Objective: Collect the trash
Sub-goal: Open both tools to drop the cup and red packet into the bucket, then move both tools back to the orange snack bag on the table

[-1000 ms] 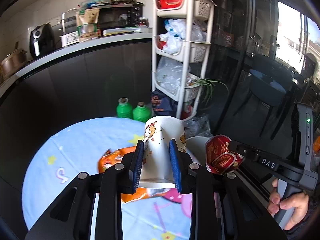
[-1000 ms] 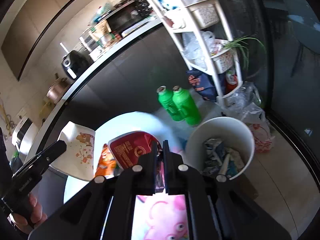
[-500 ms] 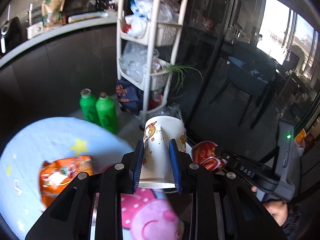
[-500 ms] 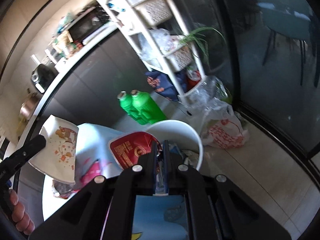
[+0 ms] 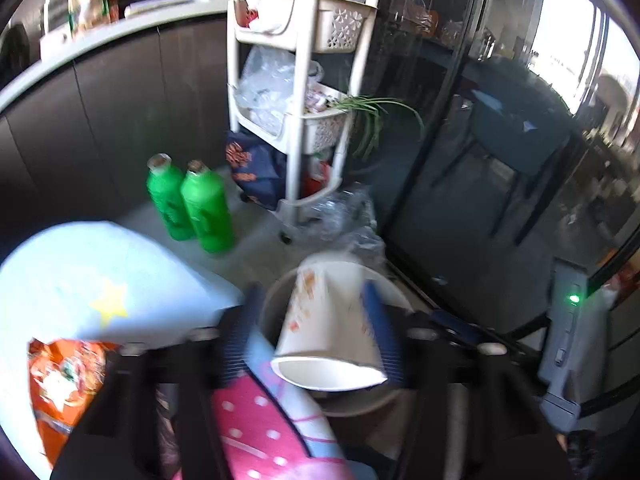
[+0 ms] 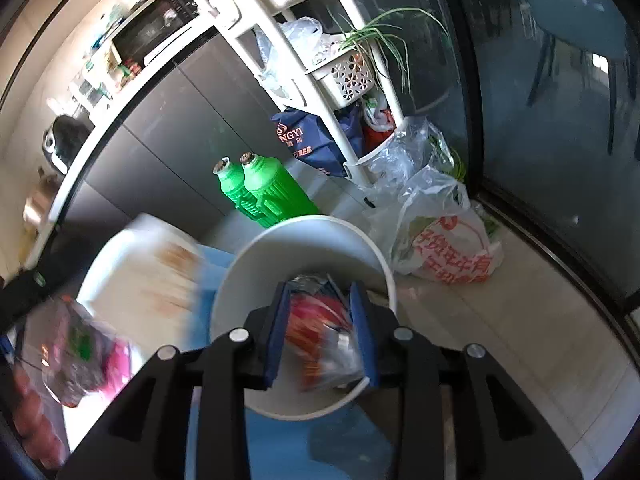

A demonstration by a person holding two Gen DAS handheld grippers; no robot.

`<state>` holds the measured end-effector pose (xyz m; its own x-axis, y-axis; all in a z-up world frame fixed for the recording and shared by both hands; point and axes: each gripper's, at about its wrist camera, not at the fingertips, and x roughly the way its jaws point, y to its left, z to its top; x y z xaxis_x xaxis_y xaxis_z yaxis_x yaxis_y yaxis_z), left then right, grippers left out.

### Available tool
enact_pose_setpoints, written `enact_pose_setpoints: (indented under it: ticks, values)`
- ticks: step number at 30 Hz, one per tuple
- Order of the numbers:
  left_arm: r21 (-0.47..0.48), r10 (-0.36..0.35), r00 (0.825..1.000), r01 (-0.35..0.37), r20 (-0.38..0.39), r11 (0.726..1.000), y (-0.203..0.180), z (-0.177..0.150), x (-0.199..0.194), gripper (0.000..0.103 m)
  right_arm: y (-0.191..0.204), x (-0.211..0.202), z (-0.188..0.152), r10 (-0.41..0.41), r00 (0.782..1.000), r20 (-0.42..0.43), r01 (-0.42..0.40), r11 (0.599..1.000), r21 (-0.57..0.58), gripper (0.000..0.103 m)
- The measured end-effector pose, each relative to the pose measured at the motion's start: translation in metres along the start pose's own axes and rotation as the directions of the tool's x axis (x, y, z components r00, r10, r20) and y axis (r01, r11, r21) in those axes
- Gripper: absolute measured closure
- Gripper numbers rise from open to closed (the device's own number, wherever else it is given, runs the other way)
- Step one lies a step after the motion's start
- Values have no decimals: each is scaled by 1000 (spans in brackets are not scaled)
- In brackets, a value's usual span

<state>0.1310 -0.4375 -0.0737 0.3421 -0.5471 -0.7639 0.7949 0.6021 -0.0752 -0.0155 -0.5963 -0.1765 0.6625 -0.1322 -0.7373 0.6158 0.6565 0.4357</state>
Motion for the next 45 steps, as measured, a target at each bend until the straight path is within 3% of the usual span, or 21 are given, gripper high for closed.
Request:
enact_pose_setpoints:
  ticks: [5,7,11,13,14,23,32,37,41,45]
  values:
    - [-29,43,999,-42,33,999,10,1,-6,26,-10,-1,-9,3,1000,-5,-3,1000,22,64]
    - [-58,54,998,-51,36,997,15,1,-9,21,-12,-3,-11,6,1000,-4,-6,1000,27,50]
    - [-90,65,997,-62,31,994,20,-1,-15,17,-7,-11,-11,13,1000,19,-13,1000,9,34]
    - [-91,81,996,-78,34,993,21,-2,-20,11,-4,-14,-11,24,999,31,-24,1000,-1,7]
    - [-90,90,995,-86,37,992,21,-3,-22,9,-1,-16,-10,33,999,37,-33,999,-10,3]
    - [-66,100,992,-95,76,993,18,-5,-55,8,21,-36,-10,34,998,56,-31,997,-65,3]
    - [-126,147,985,-135,94,983,43,-15,-97,8,51,-59,-14,87,995,46,-82,991,-109,3]
    - [-195,198,976,-177,94,965,82,-33,-137,8,74,-73,-19,123,992,43,-115,982,-148,3]
    - [-245,293,952,-264,91,933,118,-61,-168,8,94,-78,-24,148,989,27,-141,975,-173,3]
    - [-331,316,947,-283,50,900,160,-98,-187,8,115,-77,-32,158,987,4,-155,968,-198,3]
